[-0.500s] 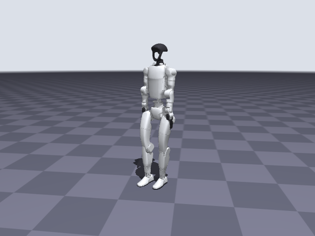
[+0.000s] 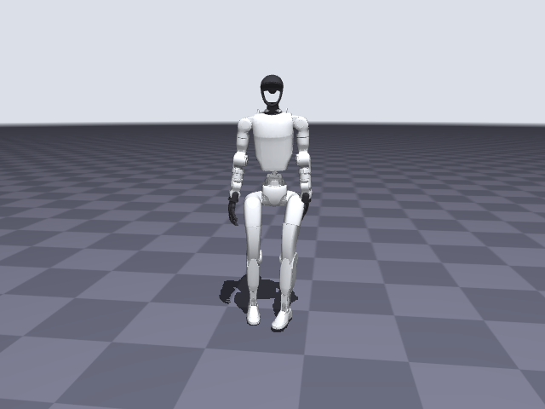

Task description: In place motions

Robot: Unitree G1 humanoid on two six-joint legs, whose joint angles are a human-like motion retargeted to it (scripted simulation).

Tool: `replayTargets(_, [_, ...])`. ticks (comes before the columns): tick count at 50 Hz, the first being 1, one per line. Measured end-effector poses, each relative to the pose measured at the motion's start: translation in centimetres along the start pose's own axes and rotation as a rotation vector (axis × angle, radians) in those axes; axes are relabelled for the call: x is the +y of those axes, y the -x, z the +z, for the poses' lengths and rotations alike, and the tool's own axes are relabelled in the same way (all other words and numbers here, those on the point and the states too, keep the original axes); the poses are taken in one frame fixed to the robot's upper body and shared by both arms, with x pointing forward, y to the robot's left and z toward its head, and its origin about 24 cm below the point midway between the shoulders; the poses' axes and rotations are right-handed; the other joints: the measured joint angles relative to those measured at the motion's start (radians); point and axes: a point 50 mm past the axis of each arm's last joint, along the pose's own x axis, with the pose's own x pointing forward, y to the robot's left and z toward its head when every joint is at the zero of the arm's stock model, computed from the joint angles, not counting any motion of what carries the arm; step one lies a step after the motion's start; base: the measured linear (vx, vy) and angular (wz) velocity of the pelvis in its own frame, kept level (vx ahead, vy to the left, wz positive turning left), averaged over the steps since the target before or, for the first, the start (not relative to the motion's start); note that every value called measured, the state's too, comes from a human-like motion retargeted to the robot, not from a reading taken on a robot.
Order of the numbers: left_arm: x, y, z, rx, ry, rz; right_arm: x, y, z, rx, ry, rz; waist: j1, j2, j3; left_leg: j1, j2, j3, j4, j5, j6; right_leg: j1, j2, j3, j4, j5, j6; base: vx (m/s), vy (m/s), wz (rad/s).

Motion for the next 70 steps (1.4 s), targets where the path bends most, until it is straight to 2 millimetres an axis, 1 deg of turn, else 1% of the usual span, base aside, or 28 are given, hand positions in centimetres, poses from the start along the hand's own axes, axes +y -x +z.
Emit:
replayTargets(3, [-0.1,0.1,0.7,-0.023,0.010,0.029,-0.7,0.0,-0.4,0.027,-0.024,0.009,0.110,-0.029,0.004,-0.035,-0.017,0.013,-0.039,-0.013,0.034,-0.004,-0.031,-0.093,-0.002,-0.011,-0.002,-0.34,-0.13,1.67])
replayTargets(5, [-0.8,-0.1,1.0,-0.047,0.057,0.043,-1.2,0.0,-0.8,0.043,-0.024,0.002,0.169,-0.042,0.007,-0.065,0.033,0.180,-0.065,-0.107,0.052,0.001,-0.058,-0.167,-0.015,-0.015,0.002,-0.40,-0.14,2.22])
replayTargets(7, [-1.4,-0.2,1.1,-0.073,0.116,0.027,-1.7,0.0,-0.9,0.045,0.001,-0.028,0.156,-0.038,0.006,-0.074,0.120,0.443,-0.088,-0.202,-0.006,0.023,-0.072,-0.299,-0.033,-0.030,0.002,-0.38,-0.15,3.17])
replayTargets(10, [-1.7,-0.3,0.7,-0.067,0.157,-0.012,-2.0,0.0,-1.3,0.050,0.046,-0.071,0.100,-0.013,-0.016,-0.052,0.242,0.885,-0.092,-0.254,-0.157,0.056,-0.084,-0.524,-0.062,-0.058,0.019,-0.35,-0.09,3.78])
replayTargets(12, [-1.6,-0.4,0.2,-0.048,0.155,0.002,-1.9,0.0,-1.9,0.064,0.054,-0.070,0.073,-0.007,-0.032,-0.015,0.290,1.087,-0.063,-0.244,-0.218,0.076,-0.092,-0.648,-0.072,-0.077,0.037,-0.38,-0.02,3.76])
replayTargets(13, [-1.4,-0.4,0.0,-0.042,0.154,0.016,-1.8,0.0,-2.2,0.074,0.052,-0.061,0.069,-0.012,-0.036,-0.003,0.304,1.125,-0.039,-0.237,-0.230,0.087,-0.098,-0.699,-0.076,-0.085,0.046,-0.37,-0.02,3.44])
replayTargets(18, [-0.5,-0.3,-1.0,-0.003,0.151,0.044,-0.5,0.0,-3.4,0.123,0.014,0.008,0.083,-0.052,-0.060,0.013,0.318,1.054,0.069,-0.239,-0.209,0.131,-0.125,-0.901,-0.091,-0.111,0.097,-0.39,0.02,3.16])
replayTargets(23, [0.0,-0.3,-1.9,0.030,0.204,0.058,0.3,0.1,-4.3,0.136,-0.028,0.025,0.109,-0.092,-0.095,0.074,0.286,1.107,0.046,-0.218,-0.222,0.170,-0.126,-1.104,-0.127,-0.114,0.145,-0.32,0.16,2.96])
replayTargets(26, [-0.2,-0.4,-2.4,0.036,0.249,0.048,0.2,0.0,-4.5,0.126,-0.032,0.026,0.123,-0.099,-0.112,0.103,0.250,1.113,0.004,-0.186,-0.225,0.193,-0.105,-1.211,-0.146,-0.112,0.176,-0.28,0.25,2.73])
replayTargets(28, [-0.4,-0.5,-2.8,0.045,0.280,0.036,-0.1,0.0,-4.5,0.113,-0.031,0.015,0.140,-0.091,-0.118,0.117,0.227,1.067,-0.034,-0.152,-0.255,0.209,-0.082,-1.267,-0.149,-0.110,0.194,-0.22,0.27,2.15])
replayTargets(30, [-0.7,-0.7,-3.5,0.060,0.317,0.026,-0.7,0.0,-4.5,0.097,-0.031,-0.004,0.173,-0.087,-0.122,0.134,0.197,1.032,-0.087,-0.172,-0.267,0.226,-0.070,-1.311,-0.139,-0.101,0.207,-0.17,0.32,1.43])
replayTargets(32, [-1.4,-0.9,-4.4,0.081,0.362,0.006,-1.3,-0.1,-4.2,0.080,-0.036,-0.026,0.197,-0.078,-0.129,0.124,0.168,0.959,-0.129,-0.158,-0.236,0.242,-0.082,-1.344,-0.106,-0.068,0.207,-0.14,0.40,1.01])
replayTargets(35, [-2.4,-1.1,-5.7,0.116,0.437,-0.017,-1.8,-0.1,-2.9,0.034,-0.067,-0.051,0.209,-0.028,-0.124,0.111,0.195,0.891,-0.147,-0.150,-0.219,0.258,-0.102,-1.312,0.003,0.041,0.184,-0.11,0.27,0.89])
replayTargets(37, [-2.6,-1.1,-5.9,0.130,0.461,-0.020,-2.2,-0.1,-1.7,-0.022,-0.104,-0.055,0.191,0.044,-0.108,0.109,0.255,0.812,-0.154,-0.144,-0.230,0.247,-0.145,-1.269,0.177,0.151,0.126,-0.16,0.30,1.26])
replayTargets(40, [-2.7,-1.0,-5.9,0.141,0.459,-0.026,-2.8,0.1,0.1,-0.087,-0.107,-0.040,0.157,0.106,-0.091,0.100,0.277,0.714,-0.175,-0.148,-0.221,0.098,-0.271,-1.012,0.545,0.275,0.004,-0.12,0.22,1.27])
replayTargets(42, [-2.4,-1.0,-5.9,0.146,0.440,-0.030,-2.6,0.1,0.9,-0.107,-0.075,-0.029,0.147,0.096,-0.085,0.088,0.261,0.681,-0.187,-0.140,-0.216,-0.027,-0.253,-0.793,0.631,0.270,0.041,-0.09,0.18,1.07])
replayTargets(45, [-1.8,-0.8,-5.5,0.143,0.395,-0.027,-1.9,0.1,1.8,-0.126,-0.025,-0.008,0.107,0.093,-0.067,0.062,0.262,0.607,-0.179,-0.127,-0.216,-0.154,-0.107,-0.504,0.591,0.181,0.139,-0.13,-0.01,1.48])
replayTargets(50, [-0.8,-0.5,-3.0,0.064,0.290,-0.044,-1.6,0.3,3.1,-0.169,0.102,-0.008,0.094,0.062,0.006,0.068,0.243,0.544,-0.169,-0.121,-0.211,-0.163,-0.077,-0.400,0.308,0.076,0.086,-0.02,-0.01,1.19])
replayTargets(52, [-0.7,-0.4,-2.2,0.034,0.244,-0.059,-1.5,0.3,3.1,-0.172,0.167,-0.019,0.084,0.037,0.037,0.095,0.213,0.521,-0.170,-0.124,-0.212,-0.153,-0.054,-0.295,0.167,0.052,0.071,0.17,-0.03,1.26])
replayTargets(55, [-0.6,-0.4,-1.5,0.003,0.186,-0.054,-1.3,0.2,2.4,-0.156,0.239,-0.024,0.060,0.010,0.076,0.145,0.170,0.468,-0.171,-0.130,-0.216,-0.123,-0.020,-0.119,-0.009,0.094,0.073,0.19,-0.10,1.41])
replayTargets(56, [-0.5,-0.4,-1.4,0.001,0.174,-0.044,-1.0,0.2,2.0,-0.145,0.249,-0.018,0.061,0.012,0.081,0.158,0.174,0.456,-0.168,-0.134,-0.222,-0.111,-0.013,-0.141,-0.048,0.127,0.025,0.22,-0.21,1.10])
replayTargets(57, [-0.4,-0.3,-1.4,0.001,0.161,-0.034,-0.7,0.1,1.6,-0.132,0.256,-0.009,0.067,0.006,0.083,0.169,0.171,0.444,-0.164,-0.139,-0.226,-0.093,-0.022,-0.173,-0.076,0.143,0.007,0.26,-0.24,0.82])
replayTargets(59, [-0.1,-0.3,-1.3,0.005,0.128,-0.012,0.1,0.0,0.5,-0.096,0.252,0.028,0.100,-0.032,0.080,0.178,0.145,0.423,-0.149,-0.145,-0.225,-0.048,-0.077,-0.285,-0.088,0.117,0.068,0.30,-0.21,0.71])
replayTargets(60, [0.0,-0.3,-1.3,0.007,0.110,-0.002,0.6,0.0,0.1,-0.080,0.238,0.051,0.121,-0.038,0.079,0.175,0.146,0.413,-0.140,-0.146,-0.225,-0.033,-0.076,-0.346,-0.095,0.113,0.069,0.21,-0.22,0.30])
replayTargets(62, [0.0,-0.2,-0.7,-0.012,0.103,0.024,1.0,0.0,0.1,-0.069,0.192,0.078,0.195,-0.055,0.079,0.151,0.158,0.436,-0.105,-0.158,-0.227,-0.030,-0.081,-0.328,-0.111,0.111,0.086,0.05,-0.21,0.10])
replayTargets(65, [0.0,-0.2,-0.7,-0.035,0.121,0.033,1.2,0.0,0.1,-0.077,0.156,0.090,0.173,-0.067,0.080,0.111,0.145,0.392,-0.030,-0.160,-0.220,-0.015,-0.098,-0.373,-0.121,0.091,0.098,0.12,-0.14,1.02])
replayTargets(67, [-0.1,-0.3,-1.3,0.000,0.109,0.029,1.2,0.0,-0.4,-0.073,0.155,0.092,0.149,-0.061,0.066,0.101,0.152,0.435,0.004,-0.139,-0.243,0.002,-0.094,-0.408,-0.140,0.088,0.097,0.24,-0.07,0.96])
replayTargets(70, [-0.6,-0.4,-1.8,0.040,0.103,0.030,0.6,-0.1,-0.7,-0.058,0.162,0.082,0.154,-0.063,0.057,0.120,0.143,0.545,0.002,-0.151,-0.221,0.014,-0.098,-0.435,-0.153,0.086,0.090,0.04,-0.02,0.22])
